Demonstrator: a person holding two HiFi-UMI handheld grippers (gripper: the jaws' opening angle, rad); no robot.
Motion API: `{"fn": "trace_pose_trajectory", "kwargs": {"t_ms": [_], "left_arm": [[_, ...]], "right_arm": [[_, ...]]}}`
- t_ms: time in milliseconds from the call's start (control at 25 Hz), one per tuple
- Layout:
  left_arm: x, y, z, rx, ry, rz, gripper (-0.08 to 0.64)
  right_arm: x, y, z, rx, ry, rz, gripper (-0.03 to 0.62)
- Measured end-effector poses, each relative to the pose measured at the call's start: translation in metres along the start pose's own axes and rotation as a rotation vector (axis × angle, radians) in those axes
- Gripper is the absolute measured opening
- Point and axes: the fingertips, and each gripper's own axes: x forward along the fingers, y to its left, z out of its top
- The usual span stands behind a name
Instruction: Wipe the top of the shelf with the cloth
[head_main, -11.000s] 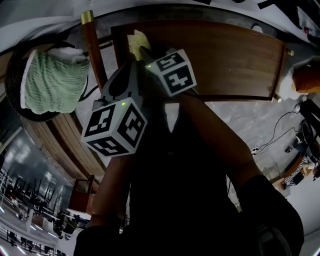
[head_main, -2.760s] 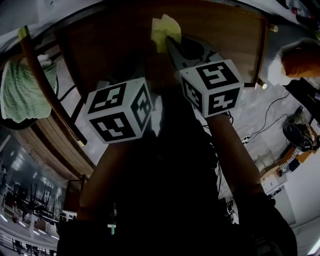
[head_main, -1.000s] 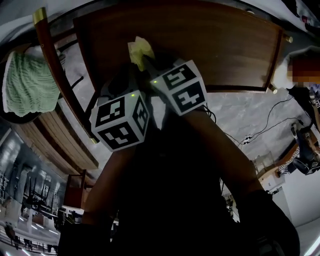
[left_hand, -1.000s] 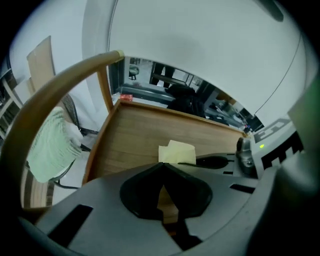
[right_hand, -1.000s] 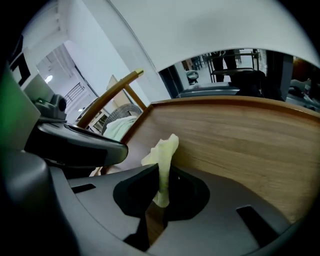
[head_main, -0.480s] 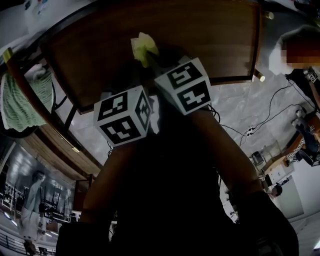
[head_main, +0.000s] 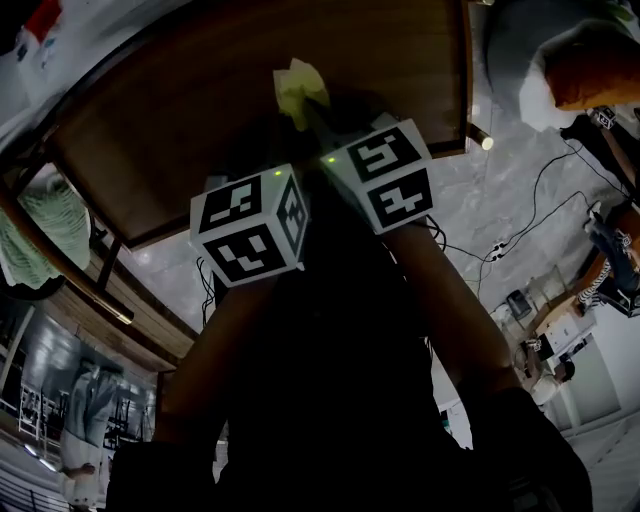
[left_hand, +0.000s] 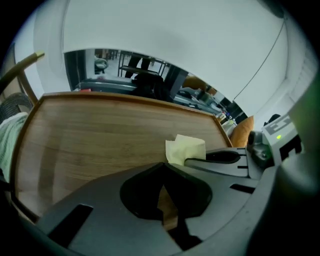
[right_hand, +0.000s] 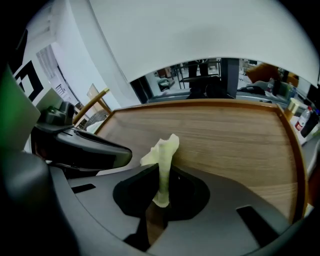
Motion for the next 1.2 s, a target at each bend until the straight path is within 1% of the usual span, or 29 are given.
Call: {"fn": "trace_pose_trajectory", "kwargs": {"t_ms": [320,440,520,720,840,1000,1080,1120,1200], "left_arm": [[0.027,-0.067,-0.001,0.040,0.005,-0.069,0.011],[0.032,-0.087,0.002,0.047,-0.001,-0.100,0.011],[0.033,-0.096,0.003,0.056,-0.005,-0.120,0.011],[0.034,-0.102,0.001,0.055,0.001,-0.145,0.011],[0.033,-0.100,-0.002,0.053,0.004,-0.143,0.011],[0.026,-0.089,-0.003,0.026,-0.003,-0.128,0.011],[0.019,-0.079,-0.001,0.009,-0.011,-0.116,0.011],[0.014,-0.073,0.000,0.001,-0.015,-0.112,0.011],[0.004,-0.061,0.003,-0.014,-0.022,-0.103,0.011]], "right_arm": [[-0.039,-0.065,-0.019,0.043,-0.011,-0.099,0.041],[-0.054,-0.088,-0.025,0.046,-0.006,-0.154,0.041],[-0.063,-0.101,-0.028,0.028,0.010,-0.208,0.041],[-0.076,-0.125,-0.032,-0.040,0.078,-0.329,0.041],[-0.084,-0.136,-0.036,-0.065,0.117,-0.395,0.041],[-0.096,-0.156,-0.041,-0.094,0.168,-0.491,0.041],[-0.098,-0.156,-0.036,-0.108,0.161,-0.502,0.041],[-0.097,-0.151,-0.030,-0.117,0.139,-0.486,0.041],[-0.091,-0.126,-0.013,-0.133,0.074,-0.402,0.041]]}}
